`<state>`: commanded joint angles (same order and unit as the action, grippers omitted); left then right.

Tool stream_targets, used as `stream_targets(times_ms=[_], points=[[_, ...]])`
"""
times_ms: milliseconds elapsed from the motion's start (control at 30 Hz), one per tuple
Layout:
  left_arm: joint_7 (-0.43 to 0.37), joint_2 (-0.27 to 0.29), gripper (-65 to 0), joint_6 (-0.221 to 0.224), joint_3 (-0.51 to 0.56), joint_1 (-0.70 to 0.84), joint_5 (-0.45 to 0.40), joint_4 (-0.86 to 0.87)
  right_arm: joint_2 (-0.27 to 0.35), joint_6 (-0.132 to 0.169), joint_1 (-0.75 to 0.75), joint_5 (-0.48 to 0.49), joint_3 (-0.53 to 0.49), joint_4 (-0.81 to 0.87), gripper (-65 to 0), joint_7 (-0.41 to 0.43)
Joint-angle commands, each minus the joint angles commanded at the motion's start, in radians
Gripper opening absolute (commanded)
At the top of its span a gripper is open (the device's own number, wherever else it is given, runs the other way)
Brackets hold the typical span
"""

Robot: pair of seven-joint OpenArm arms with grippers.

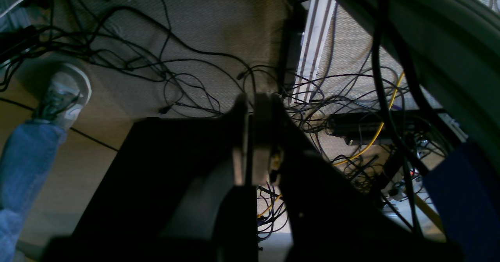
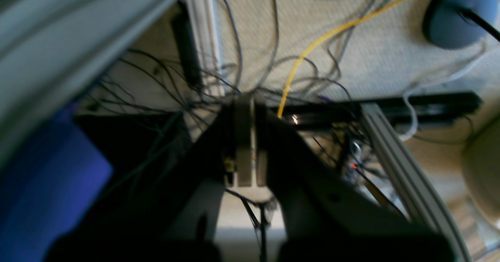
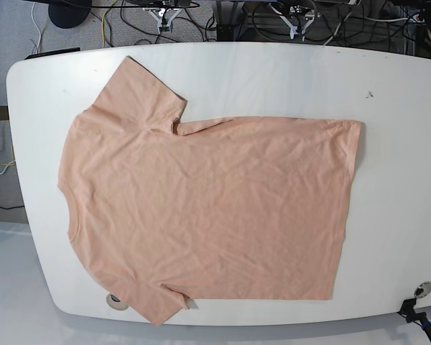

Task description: Fold the T-shirt properly

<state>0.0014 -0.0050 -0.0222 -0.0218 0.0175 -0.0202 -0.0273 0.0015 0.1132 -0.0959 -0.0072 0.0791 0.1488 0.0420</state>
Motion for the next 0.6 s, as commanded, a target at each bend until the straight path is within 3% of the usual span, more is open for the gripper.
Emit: stream_targets(times_ms=[467,600], points=[[0.003,-0.006,-62.8,0.000,-0.001,0.026,-0.001,-0.010,0.008,0.000,-0.009,-0.009,-0.002,0.008,-59.0,-0.004],[0.035,-0.016,-63.0,-0.002,0.001,0.070,0.015,-0.054,0.010,0.001,-0.014,-0.010,0.003,0.013,-59.0,-0.010]])
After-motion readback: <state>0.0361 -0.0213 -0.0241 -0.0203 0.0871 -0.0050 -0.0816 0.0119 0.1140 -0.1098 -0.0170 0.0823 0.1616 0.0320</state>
